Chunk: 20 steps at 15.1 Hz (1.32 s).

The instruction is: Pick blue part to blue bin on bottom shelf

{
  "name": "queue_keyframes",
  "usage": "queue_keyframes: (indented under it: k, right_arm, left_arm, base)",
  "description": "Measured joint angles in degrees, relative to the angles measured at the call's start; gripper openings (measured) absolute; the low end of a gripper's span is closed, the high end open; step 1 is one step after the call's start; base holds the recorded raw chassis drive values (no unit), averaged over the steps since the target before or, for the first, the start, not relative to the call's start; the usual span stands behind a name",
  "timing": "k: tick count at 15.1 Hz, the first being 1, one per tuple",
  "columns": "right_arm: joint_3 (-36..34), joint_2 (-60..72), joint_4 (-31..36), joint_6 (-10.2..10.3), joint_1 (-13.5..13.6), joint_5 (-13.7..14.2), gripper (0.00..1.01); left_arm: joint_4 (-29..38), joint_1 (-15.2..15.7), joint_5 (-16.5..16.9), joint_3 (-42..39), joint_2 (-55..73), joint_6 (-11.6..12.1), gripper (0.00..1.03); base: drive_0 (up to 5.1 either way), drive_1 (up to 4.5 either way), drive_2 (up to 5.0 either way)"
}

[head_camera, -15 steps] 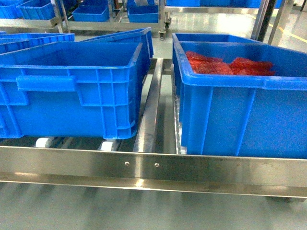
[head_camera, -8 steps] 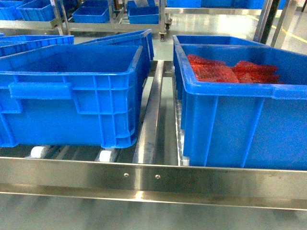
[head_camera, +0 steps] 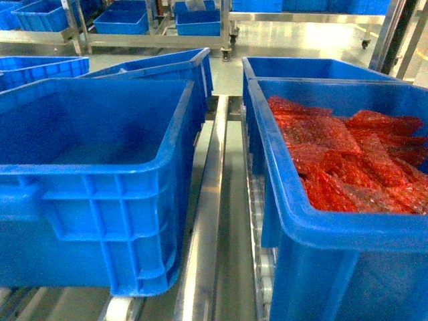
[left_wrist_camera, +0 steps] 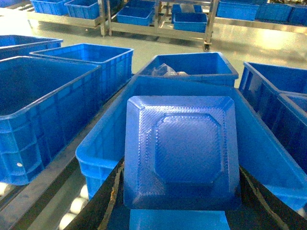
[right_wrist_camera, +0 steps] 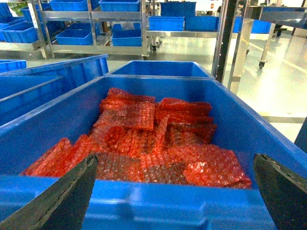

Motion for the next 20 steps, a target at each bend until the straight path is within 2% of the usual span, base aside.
queue_keyframes:
  k: [5, 20]
  right_arm:
    - [0.0, 0.0, -0.1, 0.0, 0.0, 0.0, 0.98]
    - [0.0, 0.0, -0.1, 0.0, 0.0, 0.0, 0.98]
  left_arm:
    - [-0.1, -0.1, 0.2, 0.0, 0.2, 0.0, 0.43]
    - [0.0, -0.1, 0.2, 0.0, 0.2, 0.0, 0.43]
  base:
    - [0.0, 4.11, -4.1]
    - [0.0, 0.00, 0.0]
